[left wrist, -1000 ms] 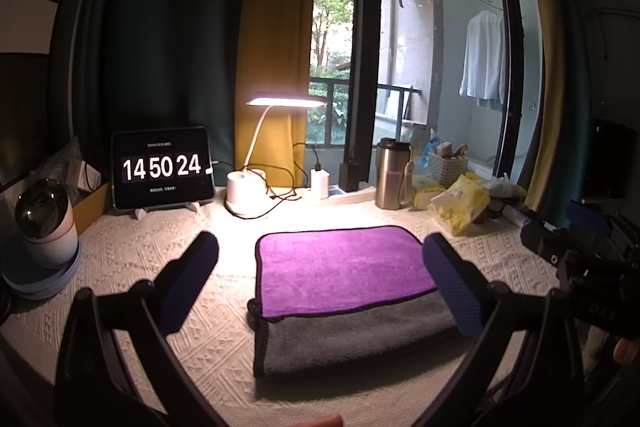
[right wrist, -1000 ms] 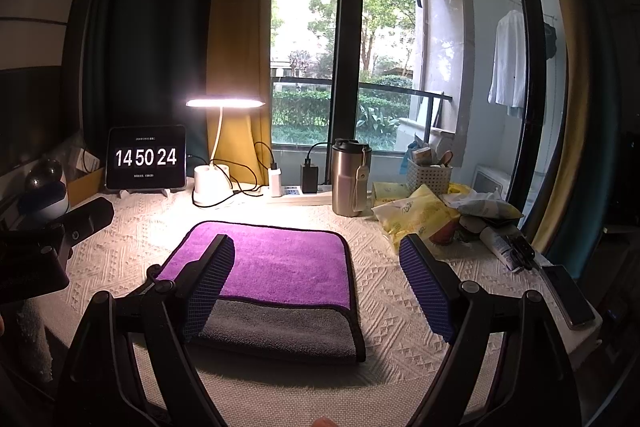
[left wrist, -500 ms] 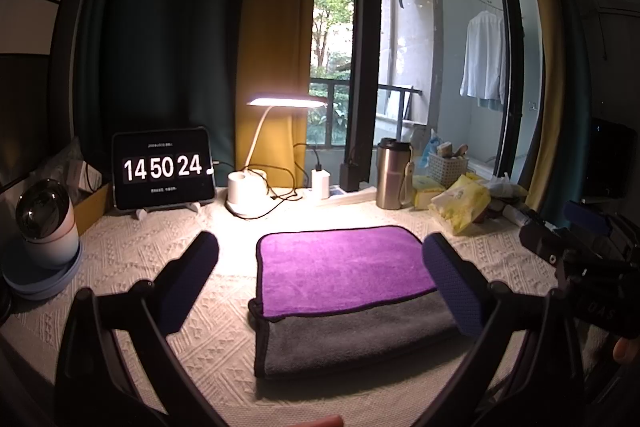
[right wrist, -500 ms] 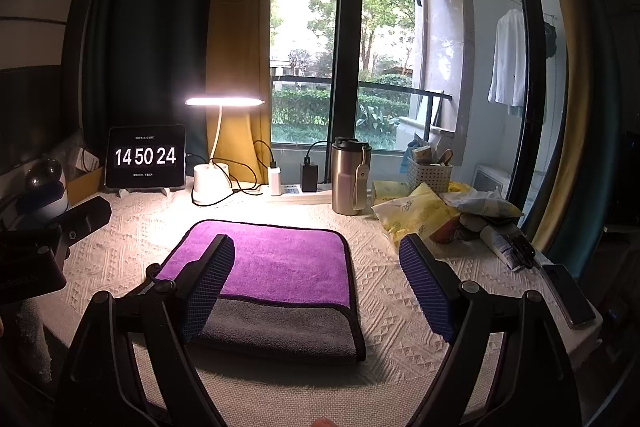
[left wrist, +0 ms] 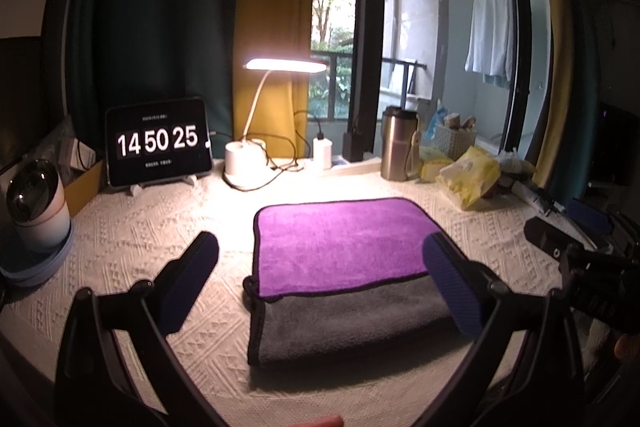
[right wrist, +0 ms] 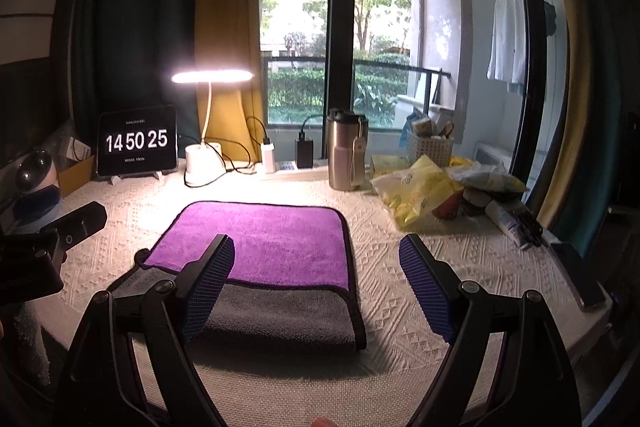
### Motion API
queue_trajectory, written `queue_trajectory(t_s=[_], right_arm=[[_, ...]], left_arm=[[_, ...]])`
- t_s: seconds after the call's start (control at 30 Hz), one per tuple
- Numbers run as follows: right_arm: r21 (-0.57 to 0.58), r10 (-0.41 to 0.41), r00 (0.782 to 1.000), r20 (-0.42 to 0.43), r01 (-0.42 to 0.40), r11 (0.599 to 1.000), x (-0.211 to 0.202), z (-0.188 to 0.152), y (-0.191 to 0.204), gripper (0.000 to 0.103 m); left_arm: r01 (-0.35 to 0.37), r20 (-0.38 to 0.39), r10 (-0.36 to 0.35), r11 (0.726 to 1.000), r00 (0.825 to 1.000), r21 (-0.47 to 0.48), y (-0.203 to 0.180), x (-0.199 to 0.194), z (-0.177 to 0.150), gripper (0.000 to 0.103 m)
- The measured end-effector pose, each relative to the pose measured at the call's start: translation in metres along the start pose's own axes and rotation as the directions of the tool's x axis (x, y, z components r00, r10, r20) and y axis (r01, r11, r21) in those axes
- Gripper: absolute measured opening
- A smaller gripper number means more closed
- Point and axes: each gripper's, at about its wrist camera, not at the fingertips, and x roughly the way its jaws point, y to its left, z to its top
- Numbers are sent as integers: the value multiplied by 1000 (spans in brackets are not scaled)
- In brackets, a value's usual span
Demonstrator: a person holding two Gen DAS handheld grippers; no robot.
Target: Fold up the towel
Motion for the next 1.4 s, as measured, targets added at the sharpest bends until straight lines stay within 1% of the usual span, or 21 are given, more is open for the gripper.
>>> queue_trajectory(t_s=[0.23,0.43,0.67,0.9,0.97,1.1,1.23,1.27,1.4], right_arm=[[13,6,999,-51,-5,1000,19,-7,-5,87],[19,12,995,-100,-10,1000,36,-15,-11,87],[34,31,986,-165,-26,999,59,-22,-21,86],[43,52,970,-237,-42,998,85,-30,-31,75],[47,66,964,-258,-56,997,93,-31,-33,74],[44,83,955,-284,-74,996,106,-34,-33,71],[39,96,947,-306,-89,995,117,-36,-34,65],[40,102,944,-315,-94,995,121,-37,-34,63],[37,113,933,-342,-107,994,131,-40,-35,59]], left_arm=[[-13,-65,13,1000,998,0,0,22,-9,103],[-33,-135,34,999,990,9,3,44,-19,103],[-58,-230,56,998,971,-2,12,71,-31,102],[-72,-321,55,997,946,-42,27,97,-44,101],[-70,-345,46,996,938,-57,30,105,-47,91],[-62,-391,32,996,920,-64,31,119,-53,85],[-56,-431,23,996,902,-64,31,128,-60,68],[-54,-438,24,997,899,-56,30,130,-61,66],[-45,-435,43,999,900,6,20,131,-63,58]])
